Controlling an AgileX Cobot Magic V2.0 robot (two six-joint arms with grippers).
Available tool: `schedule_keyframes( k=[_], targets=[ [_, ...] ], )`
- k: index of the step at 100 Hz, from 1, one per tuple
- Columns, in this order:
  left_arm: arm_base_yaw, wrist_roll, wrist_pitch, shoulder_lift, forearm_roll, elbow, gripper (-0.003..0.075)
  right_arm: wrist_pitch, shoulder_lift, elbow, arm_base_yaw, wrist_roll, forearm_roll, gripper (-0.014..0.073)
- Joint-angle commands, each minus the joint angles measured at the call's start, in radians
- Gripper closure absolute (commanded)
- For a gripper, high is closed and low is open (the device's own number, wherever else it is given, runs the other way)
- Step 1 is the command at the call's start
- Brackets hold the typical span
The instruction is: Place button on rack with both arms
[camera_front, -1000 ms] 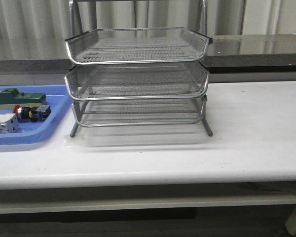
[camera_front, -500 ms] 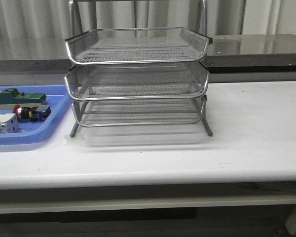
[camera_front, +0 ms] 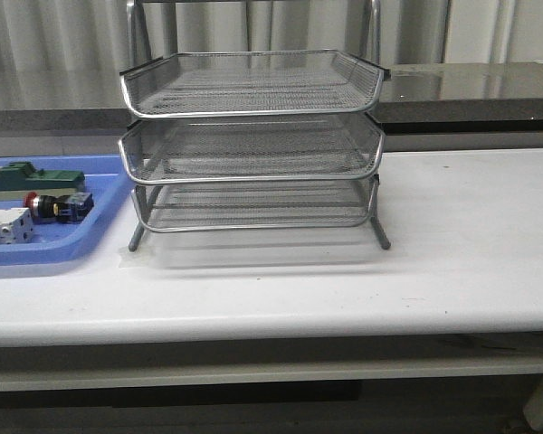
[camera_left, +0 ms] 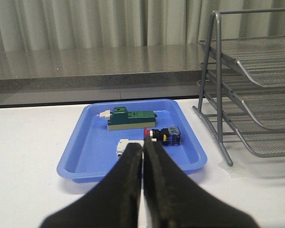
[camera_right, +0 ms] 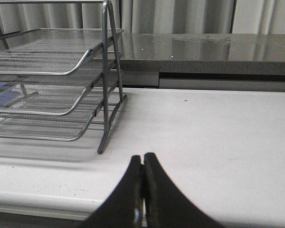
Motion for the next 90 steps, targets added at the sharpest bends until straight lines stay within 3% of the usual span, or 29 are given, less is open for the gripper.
schedule_keyframes(
  k=[1, 16, 43, 66, 90],
  targets=[
    [-0.007, -0.007, -0.081, -0.034, -0.005, 0.046, 0.0716, -0.118, 0.02, -0.018, -0.001, -0.004, -0.009, 0.0653],
    [-0.007, -0.007, -0.081, -0.034, -0.005, 0.046, 0.0716, -0.115, 0.02, -0.044, -0.001, -0.002, 0.005, 0.0653],
    [-0.007, -0.007, -0.081, -0.034, -0.005, 0.046, 0.0716, 0.067, 0.067, -0.211, -0.001, -0.002, 0.102, 0.0653],
    [-0.007, -0.007, -0.081, -0.034, -0.005, 0.046, 0.0716, 0.344, 0.266, -0.429, -0.001, -0.002, 0.12, 0.0653],
    [-0.007, -0.007, -0.081, -0.034, -0.005, 0.046, 0.0716, 0.442, 0.513, -0.586, -0.001, -0.002, 0.13, 0.0653]
  ],
)
